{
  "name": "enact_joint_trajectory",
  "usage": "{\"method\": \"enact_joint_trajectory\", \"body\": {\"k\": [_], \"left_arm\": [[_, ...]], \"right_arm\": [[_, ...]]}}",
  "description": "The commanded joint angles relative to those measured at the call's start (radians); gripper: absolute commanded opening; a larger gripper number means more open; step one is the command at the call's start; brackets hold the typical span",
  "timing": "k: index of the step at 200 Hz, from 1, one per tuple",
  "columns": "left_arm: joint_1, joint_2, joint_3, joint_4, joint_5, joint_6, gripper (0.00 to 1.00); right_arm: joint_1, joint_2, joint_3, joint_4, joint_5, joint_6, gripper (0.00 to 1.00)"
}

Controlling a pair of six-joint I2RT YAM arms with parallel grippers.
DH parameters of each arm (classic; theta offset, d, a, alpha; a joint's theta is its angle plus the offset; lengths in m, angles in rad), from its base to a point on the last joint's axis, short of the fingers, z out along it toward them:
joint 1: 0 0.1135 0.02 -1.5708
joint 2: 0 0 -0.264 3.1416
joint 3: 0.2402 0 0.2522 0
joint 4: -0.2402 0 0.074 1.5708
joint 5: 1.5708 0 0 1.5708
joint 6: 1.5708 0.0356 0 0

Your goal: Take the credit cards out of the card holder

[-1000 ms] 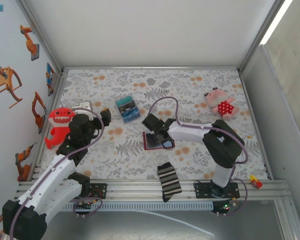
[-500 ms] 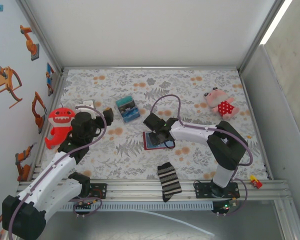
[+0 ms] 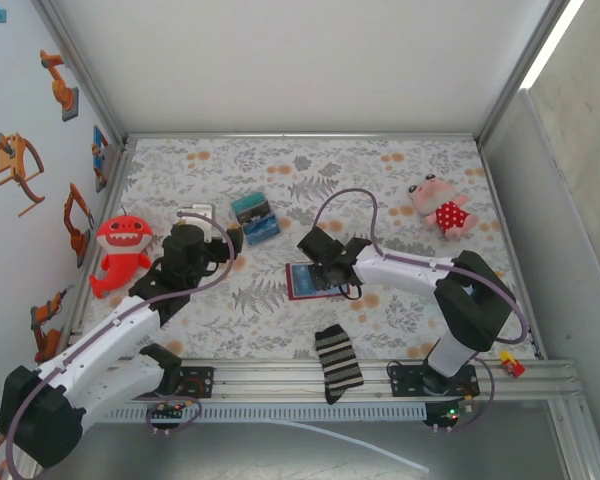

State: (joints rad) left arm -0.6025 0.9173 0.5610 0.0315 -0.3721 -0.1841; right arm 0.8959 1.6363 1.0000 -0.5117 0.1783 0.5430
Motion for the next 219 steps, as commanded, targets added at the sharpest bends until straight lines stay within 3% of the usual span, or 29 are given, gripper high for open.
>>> {"method": "enact_joint_trajectory", "body": {"k": [1, 90, 162, 219], "left_arm": [[-0.056, 0.034, 0.031, 0.0, -0.069, 0.065, 0.97], [-0.267, 0.282, 0.053, 0.042, -0.13, 0.015, 0.97], [-0.3, 0.387, 0.025, 0.072, -0.082, -0.103, 0.97], [-0.341, 0.508, 0.04, 0.111, -0.091, -0.113, 0.97]], "right_arm": [[-0.01, -0.039, -0.032, -0.015, 0.035, 0.044, 0.39], [-0.105, -0.123, -0.169, 0.049, -0.025, 0.125, 0.36], [-0.214, -0.29, -0.227, 0.046, -0.089, 0.154, 0.3], [-0.22, -0.312, -0.196, 0.096, -0.221, 0.153, 0.21]]}}
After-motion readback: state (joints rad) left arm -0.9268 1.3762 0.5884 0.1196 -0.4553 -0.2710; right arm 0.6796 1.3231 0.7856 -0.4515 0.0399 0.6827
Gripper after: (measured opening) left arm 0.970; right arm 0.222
